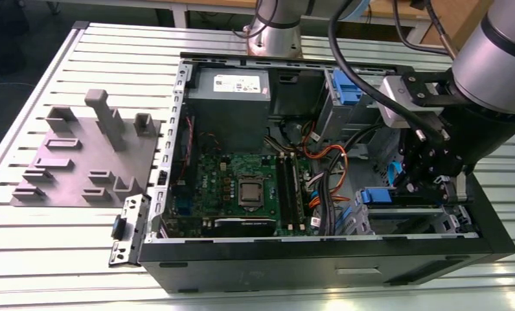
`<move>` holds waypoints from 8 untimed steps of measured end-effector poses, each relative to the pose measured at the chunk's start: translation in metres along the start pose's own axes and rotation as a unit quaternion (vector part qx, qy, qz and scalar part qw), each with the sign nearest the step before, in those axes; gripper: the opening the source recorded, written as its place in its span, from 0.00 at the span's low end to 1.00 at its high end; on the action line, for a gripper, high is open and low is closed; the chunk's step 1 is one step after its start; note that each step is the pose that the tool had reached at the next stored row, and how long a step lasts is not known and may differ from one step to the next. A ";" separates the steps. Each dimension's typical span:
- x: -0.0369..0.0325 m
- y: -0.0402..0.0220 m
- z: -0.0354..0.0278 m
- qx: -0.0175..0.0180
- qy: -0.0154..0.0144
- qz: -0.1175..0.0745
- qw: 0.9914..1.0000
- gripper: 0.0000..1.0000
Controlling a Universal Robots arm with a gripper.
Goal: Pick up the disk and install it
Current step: 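Insert the second disk wire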
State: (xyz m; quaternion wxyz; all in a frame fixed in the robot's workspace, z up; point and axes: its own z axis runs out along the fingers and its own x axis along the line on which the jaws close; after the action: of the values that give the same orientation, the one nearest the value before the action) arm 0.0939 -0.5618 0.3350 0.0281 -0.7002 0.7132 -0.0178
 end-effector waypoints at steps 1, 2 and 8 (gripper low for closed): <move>0.0000 0.0000 0.0004 0.000 0.000 0.000 1.000 0.16; 0.0001 0.0000 0.0007 0.000 0.000 0.000 1.000 0.16; 0.0002 0.0000 0.0026 0.000 -0.002 0.000 1.000 0.16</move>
State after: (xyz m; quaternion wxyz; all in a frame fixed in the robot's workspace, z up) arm 0.0941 -0.5619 0.3324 0.0297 -0.7001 0.7133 -0.0163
